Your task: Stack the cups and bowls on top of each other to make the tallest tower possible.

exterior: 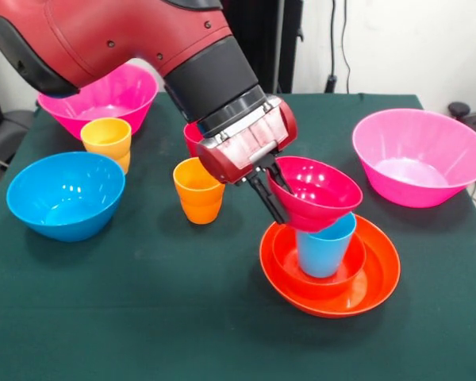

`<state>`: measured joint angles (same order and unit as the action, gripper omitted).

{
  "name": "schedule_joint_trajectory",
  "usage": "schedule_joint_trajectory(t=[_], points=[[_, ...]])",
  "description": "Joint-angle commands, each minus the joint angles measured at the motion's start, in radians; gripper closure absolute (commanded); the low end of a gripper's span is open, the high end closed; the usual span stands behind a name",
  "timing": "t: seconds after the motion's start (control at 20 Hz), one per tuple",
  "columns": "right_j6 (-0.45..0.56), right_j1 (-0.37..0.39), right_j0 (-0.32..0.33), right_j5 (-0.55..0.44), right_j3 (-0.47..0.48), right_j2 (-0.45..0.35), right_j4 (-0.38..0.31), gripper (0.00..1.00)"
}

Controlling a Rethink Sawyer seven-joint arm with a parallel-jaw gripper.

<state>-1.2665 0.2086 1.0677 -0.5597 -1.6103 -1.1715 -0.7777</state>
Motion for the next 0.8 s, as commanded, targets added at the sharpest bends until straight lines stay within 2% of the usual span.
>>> schedule_joint_trajectory(t=[0.05, 0.25, 0.45, 0.8], points=[[-0.007, 0.006, -0.059, 0.008, -0.033, 0.117, -0.013, 1.0], [-0.024, 0.017, -0.068, 0.019, -0.045, 0.125, -0.014, 1.0], [-0.007, 0.036, -0.055, -0.018, -0.066, 0.123, 0.007, 1.0], [0.023, 0.003, -0.052, 0.02, -0.059, 0.139, -0.025, 1.0]])
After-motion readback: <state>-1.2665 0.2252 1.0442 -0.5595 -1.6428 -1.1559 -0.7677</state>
